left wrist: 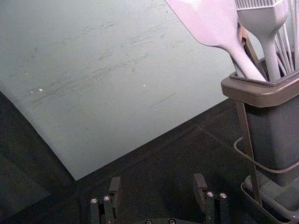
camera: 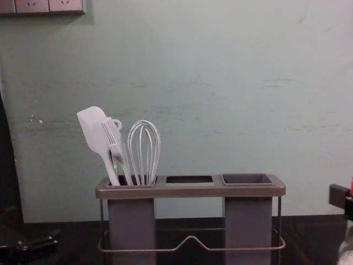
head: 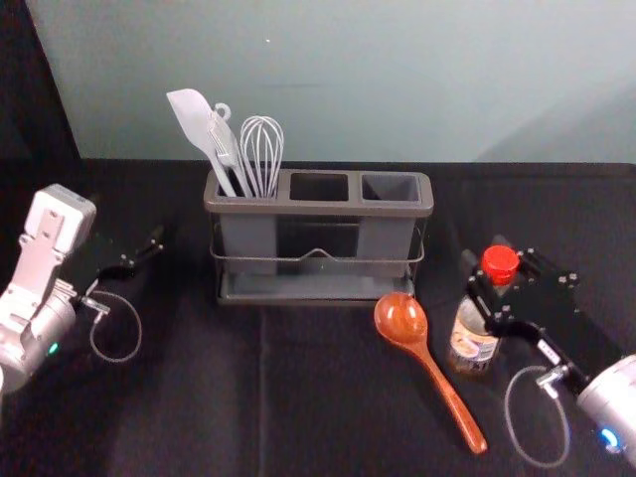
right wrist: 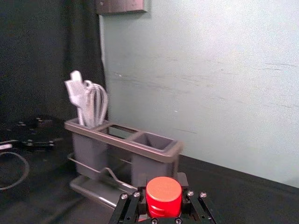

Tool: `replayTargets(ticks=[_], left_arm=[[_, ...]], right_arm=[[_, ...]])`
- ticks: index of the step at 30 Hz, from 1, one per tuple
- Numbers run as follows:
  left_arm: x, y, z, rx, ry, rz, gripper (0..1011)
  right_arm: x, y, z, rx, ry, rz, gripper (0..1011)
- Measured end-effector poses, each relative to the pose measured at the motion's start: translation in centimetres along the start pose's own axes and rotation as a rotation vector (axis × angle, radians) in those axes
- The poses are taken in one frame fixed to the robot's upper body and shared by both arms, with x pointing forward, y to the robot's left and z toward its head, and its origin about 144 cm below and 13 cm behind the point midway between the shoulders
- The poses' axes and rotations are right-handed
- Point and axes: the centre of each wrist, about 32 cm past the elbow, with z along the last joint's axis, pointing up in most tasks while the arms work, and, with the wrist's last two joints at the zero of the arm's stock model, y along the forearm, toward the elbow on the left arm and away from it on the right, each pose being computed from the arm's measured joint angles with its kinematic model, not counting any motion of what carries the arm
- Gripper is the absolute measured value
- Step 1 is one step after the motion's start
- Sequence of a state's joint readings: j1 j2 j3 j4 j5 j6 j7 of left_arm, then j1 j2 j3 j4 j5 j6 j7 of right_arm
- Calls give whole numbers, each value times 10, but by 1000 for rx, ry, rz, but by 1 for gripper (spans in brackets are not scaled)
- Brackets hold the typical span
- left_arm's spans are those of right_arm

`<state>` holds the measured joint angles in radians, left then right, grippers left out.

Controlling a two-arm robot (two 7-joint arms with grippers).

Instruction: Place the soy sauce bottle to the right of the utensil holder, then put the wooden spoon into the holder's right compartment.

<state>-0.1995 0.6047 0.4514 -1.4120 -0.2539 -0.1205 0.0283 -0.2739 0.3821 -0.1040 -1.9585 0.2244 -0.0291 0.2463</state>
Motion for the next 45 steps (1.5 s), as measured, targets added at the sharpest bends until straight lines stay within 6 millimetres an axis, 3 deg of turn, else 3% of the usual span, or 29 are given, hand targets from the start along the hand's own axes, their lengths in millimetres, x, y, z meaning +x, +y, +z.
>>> replayTargets(ticks=[9, 22, 33, 45], left_arm=[[0, 0, 0, 0, 0, 0, 1000], [0, 0, 0, 0, 0, 0, 1000], [0, 0, 0, 0, 0, 0, 1000], [0, 0, 0, 0, 0, 0, 1000]], right_arm=[[23, 15, -9, 5, -24, -10, 381], [54, 63, -23, 63, -4, 24, 381], [68, 90, -41, 82, 75, 26, 381], [74, 105, -49, 94, 99, 21, 381]])
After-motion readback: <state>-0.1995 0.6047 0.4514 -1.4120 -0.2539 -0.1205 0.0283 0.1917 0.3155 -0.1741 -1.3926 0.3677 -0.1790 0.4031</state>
